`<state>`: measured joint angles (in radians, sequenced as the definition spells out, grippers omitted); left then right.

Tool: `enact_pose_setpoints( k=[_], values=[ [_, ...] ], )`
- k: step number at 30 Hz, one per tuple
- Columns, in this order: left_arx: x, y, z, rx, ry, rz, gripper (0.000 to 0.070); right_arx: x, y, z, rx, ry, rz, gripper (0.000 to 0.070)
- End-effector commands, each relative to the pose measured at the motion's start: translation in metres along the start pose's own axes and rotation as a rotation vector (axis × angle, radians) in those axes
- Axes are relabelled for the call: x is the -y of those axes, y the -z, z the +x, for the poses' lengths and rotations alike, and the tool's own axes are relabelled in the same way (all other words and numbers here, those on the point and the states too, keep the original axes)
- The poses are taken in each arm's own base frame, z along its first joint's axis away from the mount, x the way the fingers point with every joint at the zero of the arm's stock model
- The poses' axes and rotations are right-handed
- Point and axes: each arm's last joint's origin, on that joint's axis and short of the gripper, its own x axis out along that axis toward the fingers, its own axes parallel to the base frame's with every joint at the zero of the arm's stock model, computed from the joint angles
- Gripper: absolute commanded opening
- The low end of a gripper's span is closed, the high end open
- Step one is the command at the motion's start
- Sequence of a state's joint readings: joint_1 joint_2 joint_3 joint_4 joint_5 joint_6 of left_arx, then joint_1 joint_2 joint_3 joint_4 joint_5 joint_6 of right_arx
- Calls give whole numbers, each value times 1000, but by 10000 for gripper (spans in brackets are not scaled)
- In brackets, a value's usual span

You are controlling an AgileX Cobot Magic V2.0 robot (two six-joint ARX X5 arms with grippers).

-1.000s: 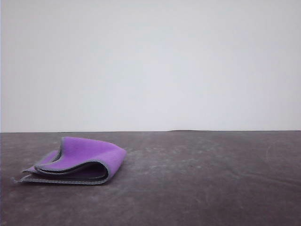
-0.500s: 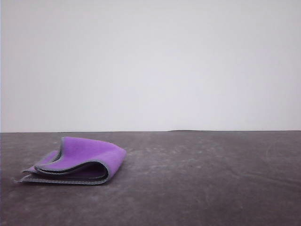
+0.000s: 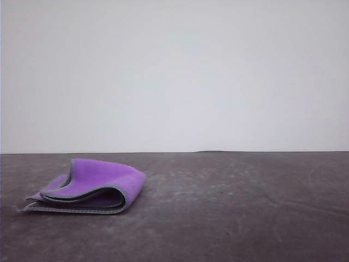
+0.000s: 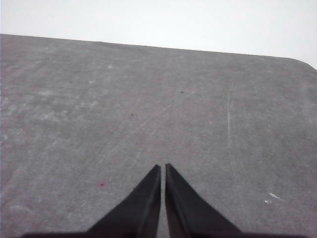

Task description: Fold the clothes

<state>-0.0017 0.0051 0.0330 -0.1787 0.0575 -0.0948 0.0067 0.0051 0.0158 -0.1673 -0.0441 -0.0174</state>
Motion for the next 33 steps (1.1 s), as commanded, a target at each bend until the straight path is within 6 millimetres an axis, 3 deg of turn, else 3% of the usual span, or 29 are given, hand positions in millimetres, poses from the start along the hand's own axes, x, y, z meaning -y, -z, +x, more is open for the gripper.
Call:
enact_pose_setpoints(
  k=[1, 33],
  values=[
    [-1, 7, 2, -26, -6, -3, 17, 0, 0, 0, 11, 2, 17, 11],
    [-1, 7, 2, -26, -6, -2, 17, 0, 0, 0, 11, 2, 17, 10]
  ],
)
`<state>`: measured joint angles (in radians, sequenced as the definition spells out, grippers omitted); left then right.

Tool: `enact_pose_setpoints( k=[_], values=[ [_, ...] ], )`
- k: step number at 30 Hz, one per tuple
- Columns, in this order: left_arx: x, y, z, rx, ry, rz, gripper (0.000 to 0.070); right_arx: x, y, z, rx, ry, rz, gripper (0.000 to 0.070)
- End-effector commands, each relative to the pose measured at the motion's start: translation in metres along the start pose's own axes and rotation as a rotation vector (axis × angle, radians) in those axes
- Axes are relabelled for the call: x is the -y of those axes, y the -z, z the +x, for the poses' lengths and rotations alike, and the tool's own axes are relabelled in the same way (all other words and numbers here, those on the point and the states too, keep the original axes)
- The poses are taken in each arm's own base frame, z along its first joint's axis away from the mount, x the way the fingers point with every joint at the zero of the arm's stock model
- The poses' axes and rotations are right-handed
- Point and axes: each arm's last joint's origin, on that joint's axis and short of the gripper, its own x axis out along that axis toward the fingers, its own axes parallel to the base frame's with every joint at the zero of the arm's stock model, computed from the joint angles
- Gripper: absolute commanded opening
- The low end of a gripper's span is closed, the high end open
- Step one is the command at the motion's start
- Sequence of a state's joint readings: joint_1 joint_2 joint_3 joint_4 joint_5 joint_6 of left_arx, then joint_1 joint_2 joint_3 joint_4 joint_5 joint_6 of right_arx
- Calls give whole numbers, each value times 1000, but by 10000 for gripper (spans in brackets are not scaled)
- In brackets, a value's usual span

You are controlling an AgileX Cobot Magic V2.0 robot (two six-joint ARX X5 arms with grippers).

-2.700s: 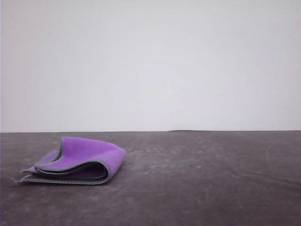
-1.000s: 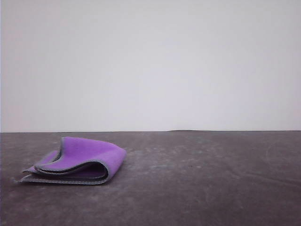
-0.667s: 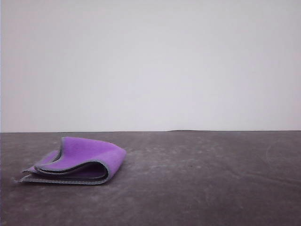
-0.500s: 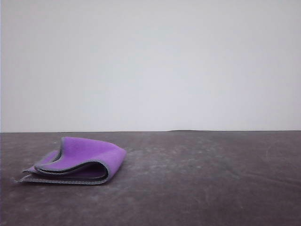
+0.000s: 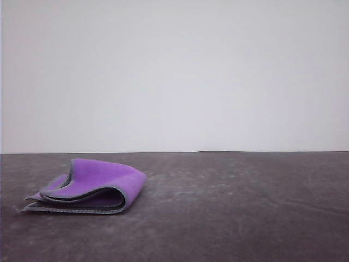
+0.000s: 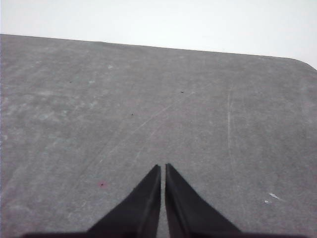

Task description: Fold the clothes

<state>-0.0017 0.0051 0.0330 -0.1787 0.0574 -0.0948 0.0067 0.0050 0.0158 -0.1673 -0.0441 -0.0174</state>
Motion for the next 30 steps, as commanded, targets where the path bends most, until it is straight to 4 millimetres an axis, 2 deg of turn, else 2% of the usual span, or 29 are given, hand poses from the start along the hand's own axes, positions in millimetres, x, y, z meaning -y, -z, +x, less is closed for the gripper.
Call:
enact_pose_setpoints(
  k=[1, 30],
  values=[
    [-1, 7, 2, -26, -6, -2, 17, 0, 0, 0, 11, 2, 17, 11],
    [-1, 7, 2, -26, -6, -3, 17, 0, 0, 0, 11, 2, 17, 11]
  ],
)
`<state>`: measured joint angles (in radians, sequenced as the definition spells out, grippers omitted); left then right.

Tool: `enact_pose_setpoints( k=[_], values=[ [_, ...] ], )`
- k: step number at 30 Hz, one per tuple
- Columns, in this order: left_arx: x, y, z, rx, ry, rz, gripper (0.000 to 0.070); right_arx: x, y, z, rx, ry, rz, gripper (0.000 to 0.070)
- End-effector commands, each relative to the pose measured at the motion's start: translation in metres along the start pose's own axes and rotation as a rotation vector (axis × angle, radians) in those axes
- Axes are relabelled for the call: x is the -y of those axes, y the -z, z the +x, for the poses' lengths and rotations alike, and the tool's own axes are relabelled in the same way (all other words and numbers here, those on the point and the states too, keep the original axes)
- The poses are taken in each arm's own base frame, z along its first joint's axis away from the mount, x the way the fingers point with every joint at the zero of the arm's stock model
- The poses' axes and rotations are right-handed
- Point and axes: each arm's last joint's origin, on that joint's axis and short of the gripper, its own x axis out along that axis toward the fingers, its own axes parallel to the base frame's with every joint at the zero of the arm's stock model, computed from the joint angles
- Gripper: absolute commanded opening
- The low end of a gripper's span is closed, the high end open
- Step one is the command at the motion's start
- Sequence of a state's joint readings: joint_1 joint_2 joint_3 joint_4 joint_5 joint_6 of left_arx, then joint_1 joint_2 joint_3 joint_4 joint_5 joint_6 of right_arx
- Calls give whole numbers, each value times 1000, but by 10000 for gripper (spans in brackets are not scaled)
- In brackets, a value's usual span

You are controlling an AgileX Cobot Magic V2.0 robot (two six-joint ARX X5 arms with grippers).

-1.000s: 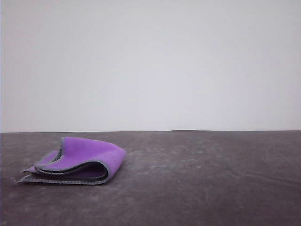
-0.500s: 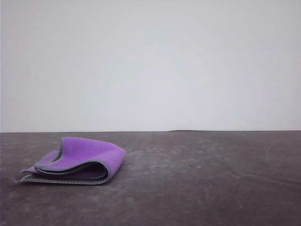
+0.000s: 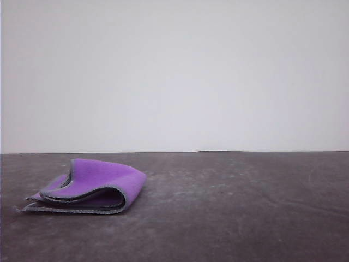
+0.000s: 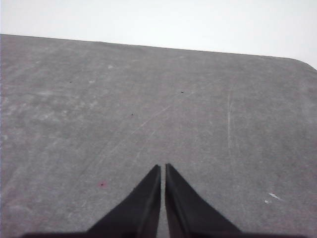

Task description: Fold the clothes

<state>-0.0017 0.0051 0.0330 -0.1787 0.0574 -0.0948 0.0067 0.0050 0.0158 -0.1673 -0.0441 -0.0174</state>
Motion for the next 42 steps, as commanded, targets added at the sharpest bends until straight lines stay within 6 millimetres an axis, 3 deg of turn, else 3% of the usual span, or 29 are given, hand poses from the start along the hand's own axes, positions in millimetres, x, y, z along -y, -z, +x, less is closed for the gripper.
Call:
enact_pose_setpoints(
  k=[1, 42],
  values=[
    [-1, 7, 2, -26, -6, -3, 17, 0, 0, 0, 11, 2, 17, 10],
    [-1, 7, 2, -26, -6, -3, 17, 0, 0, 0, 11, 2, 17, 11]
  ],
)
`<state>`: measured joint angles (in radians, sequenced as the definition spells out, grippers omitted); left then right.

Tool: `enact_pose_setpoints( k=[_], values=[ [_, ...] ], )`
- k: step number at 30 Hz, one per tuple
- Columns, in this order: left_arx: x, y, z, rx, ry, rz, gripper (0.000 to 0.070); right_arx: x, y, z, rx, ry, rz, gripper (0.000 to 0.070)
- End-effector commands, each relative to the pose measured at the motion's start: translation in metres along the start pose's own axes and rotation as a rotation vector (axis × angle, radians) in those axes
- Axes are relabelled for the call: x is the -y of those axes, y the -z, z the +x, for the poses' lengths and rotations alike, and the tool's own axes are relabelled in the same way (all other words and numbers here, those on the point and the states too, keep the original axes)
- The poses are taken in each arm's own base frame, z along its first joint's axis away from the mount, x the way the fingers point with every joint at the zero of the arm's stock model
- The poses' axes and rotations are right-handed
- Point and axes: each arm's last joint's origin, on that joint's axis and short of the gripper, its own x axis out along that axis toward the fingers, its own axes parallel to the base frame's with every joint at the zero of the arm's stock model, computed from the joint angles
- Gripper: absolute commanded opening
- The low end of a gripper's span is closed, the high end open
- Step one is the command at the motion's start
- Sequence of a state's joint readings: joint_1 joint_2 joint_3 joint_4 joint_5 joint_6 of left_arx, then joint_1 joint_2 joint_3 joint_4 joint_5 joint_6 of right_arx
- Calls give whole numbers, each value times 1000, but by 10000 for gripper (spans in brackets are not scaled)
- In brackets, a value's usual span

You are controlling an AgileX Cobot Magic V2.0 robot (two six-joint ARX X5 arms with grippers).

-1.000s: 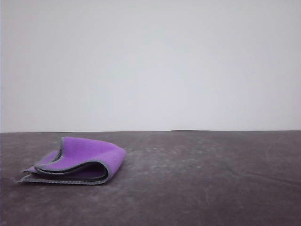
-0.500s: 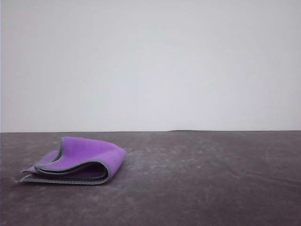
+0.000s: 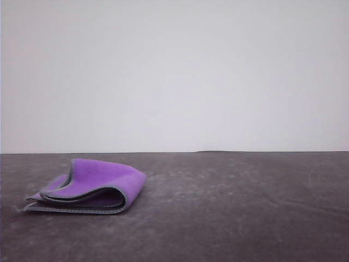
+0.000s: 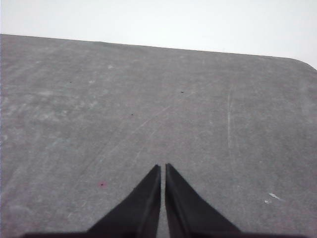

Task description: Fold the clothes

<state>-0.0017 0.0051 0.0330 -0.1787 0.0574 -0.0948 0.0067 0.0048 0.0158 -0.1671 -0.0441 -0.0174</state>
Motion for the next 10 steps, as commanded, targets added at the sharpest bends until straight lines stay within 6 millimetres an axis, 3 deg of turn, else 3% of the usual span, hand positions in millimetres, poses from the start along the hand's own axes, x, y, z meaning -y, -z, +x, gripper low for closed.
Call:
enact_pose_setpoints(
  k=[1, 10],
  values=[
    [-1, 7, 2, -26, -6, -3, 17, 0, 0, 0, 10, 2, 17, 11],
    [-1, 7, 2, -26, -6, -2, 17, 0, 0, 0, 10, 2, 17, 10]
  ],
)
